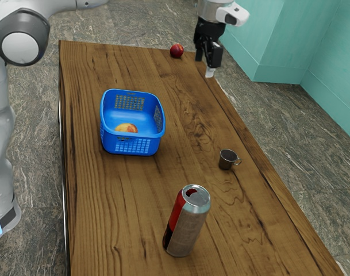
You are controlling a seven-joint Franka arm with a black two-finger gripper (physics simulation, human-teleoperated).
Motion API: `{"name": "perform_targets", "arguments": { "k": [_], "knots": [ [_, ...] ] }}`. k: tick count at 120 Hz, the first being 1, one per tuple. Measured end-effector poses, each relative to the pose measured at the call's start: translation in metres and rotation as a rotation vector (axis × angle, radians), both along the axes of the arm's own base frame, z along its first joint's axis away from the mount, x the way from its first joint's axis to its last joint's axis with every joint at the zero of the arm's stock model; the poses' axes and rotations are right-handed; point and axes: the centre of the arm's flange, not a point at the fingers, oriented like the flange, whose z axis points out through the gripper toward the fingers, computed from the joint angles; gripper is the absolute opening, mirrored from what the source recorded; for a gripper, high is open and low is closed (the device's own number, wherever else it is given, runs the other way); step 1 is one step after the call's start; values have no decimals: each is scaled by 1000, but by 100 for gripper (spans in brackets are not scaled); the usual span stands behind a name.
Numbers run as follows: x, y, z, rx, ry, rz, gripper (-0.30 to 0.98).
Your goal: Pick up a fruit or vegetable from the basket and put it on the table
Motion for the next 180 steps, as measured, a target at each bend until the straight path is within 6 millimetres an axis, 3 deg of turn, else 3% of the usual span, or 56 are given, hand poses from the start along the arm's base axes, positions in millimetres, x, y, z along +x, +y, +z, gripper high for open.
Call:
{"name": "perform_targets", "arguments": {
  "k": [15,26,36,43,49,57,66,76,87,106,114,124,138,157,180],
  "knots": [
    [-5,37,0,0,16,56,69],
    [-10,53,3,-1,16,78,69],
    [-39,54,77,8,-117,78,69],
    [-63,53,115,11,-183,75,69],
    [-75,53,131,11,-205,74,69],
    [-79,53,131,10,-182,72,69],
    [-68,52,114,12,-125,70,69],
    [-47,51,81,20,-34,67,69],
    [-32,34,56,24,33,34,69],
    [-15,13,30,25,91,-10,69],
    [-8,7,-10,4,156,-29,69],
    [-23,-3,-53,-39,208,-60,69],
    [-44,-15,-86,-71,211,-89,69],
    [-63,7,-122,-78,205,-55,69],
    [-90,17,-144,-35,174,-58,69]
  ]
}}
